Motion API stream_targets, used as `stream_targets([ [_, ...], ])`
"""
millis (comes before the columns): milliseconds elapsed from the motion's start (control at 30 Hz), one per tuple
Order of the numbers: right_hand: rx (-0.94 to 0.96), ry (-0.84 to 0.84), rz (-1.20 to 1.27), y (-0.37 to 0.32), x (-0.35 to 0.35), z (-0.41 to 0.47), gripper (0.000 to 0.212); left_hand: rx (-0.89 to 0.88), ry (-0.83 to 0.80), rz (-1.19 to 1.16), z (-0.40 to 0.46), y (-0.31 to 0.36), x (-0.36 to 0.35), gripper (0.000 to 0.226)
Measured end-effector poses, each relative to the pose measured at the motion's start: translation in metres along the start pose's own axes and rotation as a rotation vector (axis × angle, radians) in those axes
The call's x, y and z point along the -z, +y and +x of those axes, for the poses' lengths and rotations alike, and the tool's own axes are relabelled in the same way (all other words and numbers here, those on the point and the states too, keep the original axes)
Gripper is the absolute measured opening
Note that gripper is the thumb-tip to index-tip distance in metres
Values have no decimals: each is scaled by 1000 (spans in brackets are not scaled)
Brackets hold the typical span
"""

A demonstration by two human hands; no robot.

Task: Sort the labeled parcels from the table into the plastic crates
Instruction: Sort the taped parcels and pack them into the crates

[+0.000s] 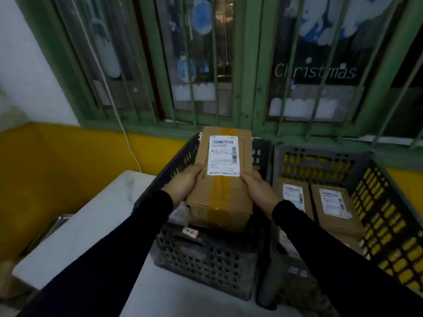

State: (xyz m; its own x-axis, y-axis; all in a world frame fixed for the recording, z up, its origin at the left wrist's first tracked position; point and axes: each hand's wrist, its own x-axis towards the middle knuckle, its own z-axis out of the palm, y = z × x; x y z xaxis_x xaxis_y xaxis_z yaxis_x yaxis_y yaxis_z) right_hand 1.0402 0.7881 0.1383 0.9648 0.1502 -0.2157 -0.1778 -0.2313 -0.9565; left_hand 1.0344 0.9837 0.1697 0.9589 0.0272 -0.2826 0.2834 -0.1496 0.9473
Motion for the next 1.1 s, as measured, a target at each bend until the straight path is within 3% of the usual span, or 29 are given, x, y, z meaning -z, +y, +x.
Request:
stream_targets([
  [67, -90, 24, -70, 10, 0, 25, 87, -14, -77, 159, 27, -7, 3, 37],
  [167, -250, -4, -220, 19, -7, 36, 58, 79, -223, 344, 57, -25, 11, 54],
  [267, -417, 59, -244, 27, -22, 41, 38, 217, -358, 377, 78, -44, 21, 15],
  [433, -558, 97, -179, 29, -40, 49, 30, 327, -514, 430, 106, -48, 34, 31],
  [633, -655, 218, -162, 31, -47, 63, 47, 323, -573, 500, 120, -54, 32, 54],
  [767, -656, 233, -150, 27, -50, 60, 38, 326, -613, 497, 125, -50, 33, 46],
  [833, -631, 214, -184, 20, -49, 59, 44, 327, -594, 457, 125, -45, 35, 40],
  [1000, -469, 166, -493, -10, -23, 76, 62, 398, -502, 203, 128, -28, 42, 53],
  [1100, -402, 141, -528, -28, -7, 86, 59, 403, -435, 55, 126, -15, 46, 58],
])
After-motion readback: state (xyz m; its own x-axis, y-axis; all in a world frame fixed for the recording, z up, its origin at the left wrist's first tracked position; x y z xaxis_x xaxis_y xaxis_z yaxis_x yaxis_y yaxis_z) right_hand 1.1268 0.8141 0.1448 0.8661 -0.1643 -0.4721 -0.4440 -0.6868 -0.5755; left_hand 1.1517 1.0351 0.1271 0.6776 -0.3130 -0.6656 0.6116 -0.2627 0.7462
